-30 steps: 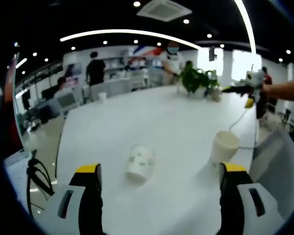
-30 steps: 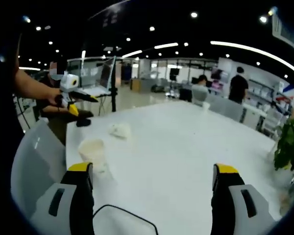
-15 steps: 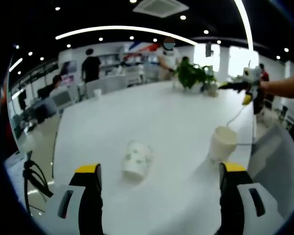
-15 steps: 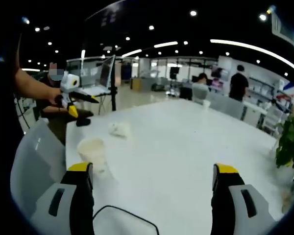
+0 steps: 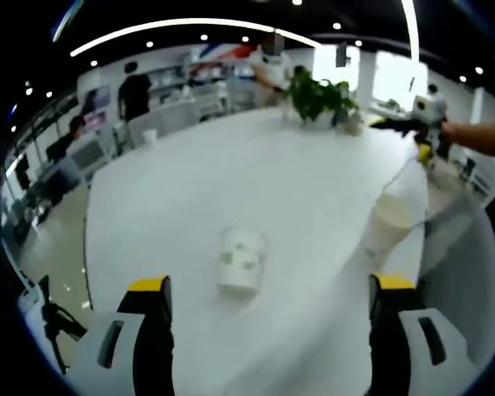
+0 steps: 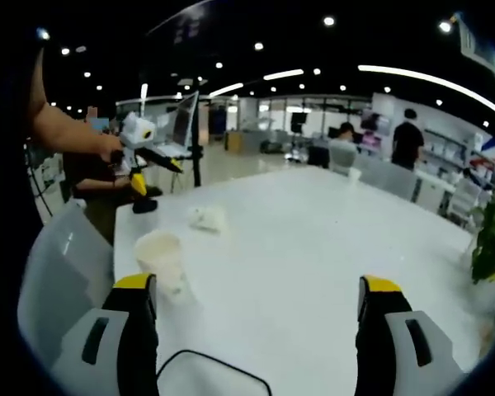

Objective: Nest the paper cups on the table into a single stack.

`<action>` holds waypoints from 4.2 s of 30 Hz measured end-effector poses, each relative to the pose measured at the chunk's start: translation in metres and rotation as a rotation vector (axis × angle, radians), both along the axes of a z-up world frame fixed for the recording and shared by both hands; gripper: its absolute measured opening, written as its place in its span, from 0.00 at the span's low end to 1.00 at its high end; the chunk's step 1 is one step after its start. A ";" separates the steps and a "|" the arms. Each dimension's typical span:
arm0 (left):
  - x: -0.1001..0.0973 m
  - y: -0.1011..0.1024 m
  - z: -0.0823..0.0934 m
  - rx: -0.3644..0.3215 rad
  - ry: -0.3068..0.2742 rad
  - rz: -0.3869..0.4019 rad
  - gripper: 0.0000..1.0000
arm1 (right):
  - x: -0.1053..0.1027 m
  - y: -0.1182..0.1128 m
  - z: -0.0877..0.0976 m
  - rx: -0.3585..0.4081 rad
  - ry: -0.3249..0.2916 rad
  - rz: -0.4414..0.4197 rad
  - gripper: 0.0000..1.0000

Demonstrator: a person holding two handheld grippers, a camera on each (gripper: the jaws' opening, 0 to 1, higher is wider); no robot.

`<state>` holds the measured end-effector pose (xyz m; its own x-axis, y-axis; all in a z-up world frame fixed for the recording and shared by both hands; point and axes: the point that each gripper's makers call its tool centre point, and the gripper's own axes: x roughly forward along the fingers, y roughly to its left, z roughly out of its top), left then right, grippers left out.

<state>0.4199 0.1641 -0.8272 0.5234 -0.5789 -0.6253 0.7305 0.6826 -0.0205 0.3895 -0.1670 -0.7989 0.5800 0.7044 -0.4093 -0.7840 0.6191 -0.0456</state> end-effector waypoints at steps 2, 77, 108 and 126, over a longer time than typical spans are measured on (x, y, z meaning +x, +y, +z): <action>0.005 -0.001 0.000 0.000 0.004 0.000 0.97 | -0.001 0.001 -0.001 0.001 0.004 0.001 1.00; 0.078 -0.056 -0.118 0.326 0.465 -0.073 0.50 | -0.018 0.013 -0.032 0.031 0.100 0.000 1.00; 0.083 -0.069 -0.090 0.240 0.294 -0.122 0.44 | -0.030 -0.005 -0.026 -0.001 0.080 0.022 1.00; 0.120 -0.092 -0.028 0.005 0.107 0.006 0.43 | -0.021 -0.009 -0.015 0.004 0.065 0.013 1.00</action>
<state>0.5402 0.0726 -0.8551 0.4573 -0.5726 -0.6805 0.7202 0.6873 -0.0944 0.3683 -0.1759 -0.8140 0.5427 0.7135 -0.4432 -0.7934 0.6087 0.0082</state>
